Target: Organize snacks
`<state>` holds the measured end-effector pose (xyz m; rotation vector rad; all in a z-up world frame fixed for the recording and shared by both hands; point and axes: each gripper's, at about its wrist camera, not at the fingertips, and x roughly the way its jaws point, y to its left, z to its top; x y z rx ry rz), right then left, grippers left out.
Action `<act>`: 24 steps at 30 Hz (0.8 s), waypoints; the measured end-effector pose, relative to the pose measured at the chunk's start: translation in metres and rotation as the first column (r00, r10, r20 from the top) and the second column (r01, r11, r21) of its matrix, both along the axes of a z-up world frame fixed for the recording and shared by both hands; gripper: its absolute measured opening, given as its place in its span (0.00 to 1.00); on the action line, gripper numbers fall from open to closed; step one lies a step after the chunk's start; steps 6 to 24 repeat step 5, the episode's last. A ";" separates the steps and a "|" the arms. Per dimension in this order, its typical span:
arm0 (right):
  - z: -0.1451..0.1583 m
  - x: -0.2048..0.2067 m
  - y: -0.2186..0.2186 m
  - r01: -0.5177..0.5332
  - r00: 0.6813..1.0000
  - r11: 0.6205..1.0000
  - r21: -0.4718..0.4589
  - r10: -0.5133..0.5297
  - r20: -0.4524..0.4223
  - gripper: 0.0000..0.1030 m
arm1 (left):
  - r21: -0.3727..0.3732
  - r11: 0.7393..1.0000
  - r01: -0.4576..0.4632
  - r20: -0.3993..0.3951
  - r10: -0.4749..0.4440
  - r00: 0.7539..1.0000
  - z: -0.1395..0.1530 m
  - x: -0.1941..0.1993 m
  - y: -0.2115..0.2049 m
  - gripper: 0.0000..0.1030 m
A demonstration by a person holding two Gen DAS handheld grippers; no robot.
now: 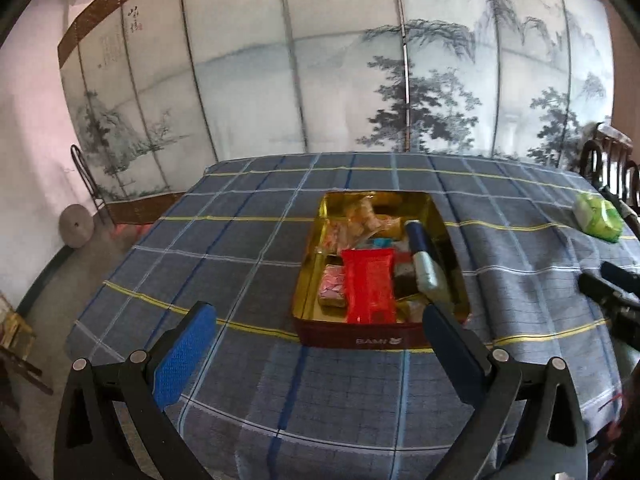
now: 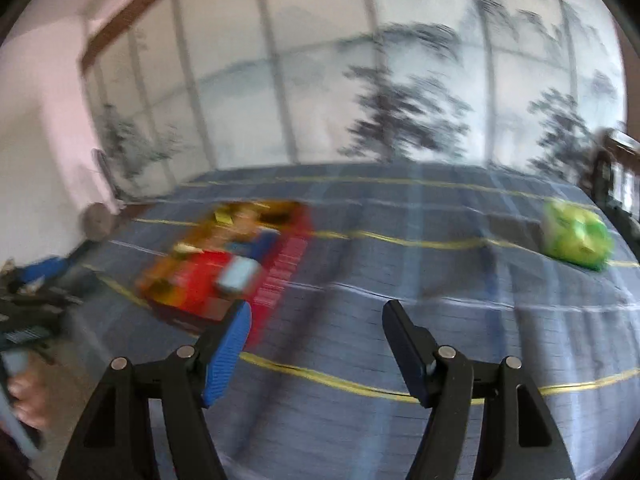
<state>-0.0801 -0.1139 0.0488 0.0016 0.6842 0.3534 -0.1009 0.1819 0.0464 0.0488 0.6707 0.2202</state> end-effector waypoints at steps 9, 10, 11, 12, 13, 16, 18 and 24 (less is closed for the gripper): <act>-0.038 0.050 -0.085 0.165 0.976 0.975 -0.148 -0.183 -0.116 0.68 | 0.014 1.000 -0.009 -0.021 0.009 1.000 -0.003 0.006 -0.003 1.00; -0.038 0.050 -0.085 0.165 0.976 0.975 -0.148 -0.183 -0.116 0.68 | 0.014 1.000 -0.009 -0.021 0.009 1.000 -0.003 0.006 -0.003 1.00; -0.038 0.050 -0.085 0.165 0.976 0.975 -0.148 -0.183 -0.116 0.68 | 0.014 1.000 -0.009 -0.021 0.009 1.000 -0.003 0.006 -0.003 1.00; -0.038 0.050 -0.085 0.165 0.976 0.975 -0.148 -0.183 -0.116 0.68 | 0.014 1.000 -0.009 -0.021 0.009 1.000 -0.003 0.006 -0.003 1.00; -0.038 0.050 -0.085 0.165 0.976 0.975 -0.148 -0.183 -0.116 0.68 | 0.014 1.000 -0.009 -0.021 0.009 1.000 -0.003 0.006 -0.003 1.00; -0.038 0.050 -0.085 0.165 0.976 0.975 -0.148 -0.183 -0.116 0.68 | 0.014 1.000 -0.009 -0.021 0.009 1.000 -0.003 0.006 -0.003 1.00; -0.038 0.050 -0.085 0.165 0.976 0.975 -0.148 -0.183 -0.116 0.68 | 0.014 1.000 -0.009 -0.021 0.009 1.000 -0.003 0.006 -0.003 1.00; -0.038 0.050 -0.085 0.165 0.976 0.975 -0.148 -0.183 -0.116 0.68 | 0.014 1.000 -0.009 -0.021 0.009 1.000 -0.003 0.006 -0.003 1.00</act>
